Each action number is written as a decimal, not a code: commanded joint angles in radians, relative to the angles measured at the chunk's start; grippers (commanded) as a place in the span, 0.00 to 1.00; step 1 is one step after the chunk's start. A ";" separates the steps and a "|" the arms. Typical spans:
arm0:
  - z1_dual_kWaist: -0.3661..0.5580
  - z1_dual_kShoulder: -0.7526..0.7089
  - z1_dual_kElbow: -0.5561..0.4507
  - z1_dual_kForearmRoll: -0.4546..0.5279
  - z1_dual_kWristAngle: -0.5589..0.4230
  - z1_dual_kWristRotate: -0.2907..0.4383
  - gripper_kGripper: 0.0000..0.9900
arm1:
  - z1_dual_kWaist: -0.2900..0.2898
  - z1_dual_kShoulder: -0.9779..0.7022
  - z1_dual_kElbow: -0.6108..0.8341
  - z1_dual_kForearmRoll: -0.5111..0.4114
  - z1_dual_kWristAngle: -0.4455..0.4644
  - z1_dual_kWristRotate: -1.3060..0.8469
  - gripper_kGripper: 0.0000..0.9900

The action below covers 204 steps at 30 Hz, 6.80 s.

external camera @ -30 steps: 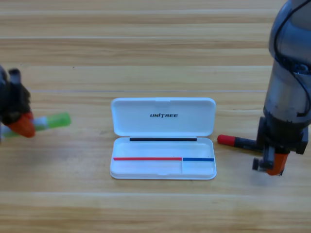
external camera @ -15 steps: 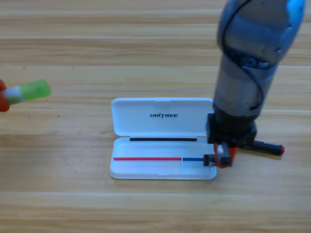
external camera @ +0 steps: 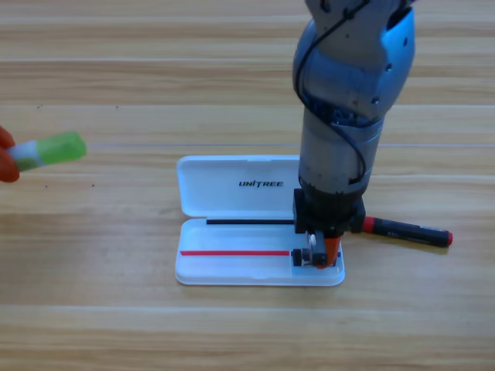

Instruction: Clean up eraser and pencils

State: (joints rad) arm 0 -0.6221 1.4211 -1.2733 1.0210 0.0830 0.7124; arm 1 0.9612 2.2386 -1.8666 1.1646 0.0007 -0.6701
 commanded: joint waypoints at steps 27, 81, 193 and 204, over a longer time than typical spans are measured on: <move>-0.024 0.019 0.038 0.002 -0.014 -0.008 0.00 | -0.035 0.090 -0.008 -0.011 -0.057 -0.013 0.00; -0.424 0.641 -0.123 -0.257 0.012 -0.126 0.00 | -0.308 -0.093 0.316 -0.215 -0.027 -0.192 0.87; -0.120 0.111 -0.231 0.041 0.029 -0.062 1.00 | -0.038 -0.149 0.104 0.040 0.035 -0.062 0.00; 0.027 0.033 -0.218 0.025 0.026 -0.042 1.00 | -0.001 0.093 -0.163 0.041 0.028 -0.046 0.00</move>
State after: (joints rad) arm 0 -0.6514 1.4674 -1.5247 1.0512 0.1007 0.6588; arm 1 0.9188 2.2097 -1.9826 1.1981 0.0181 -0.7184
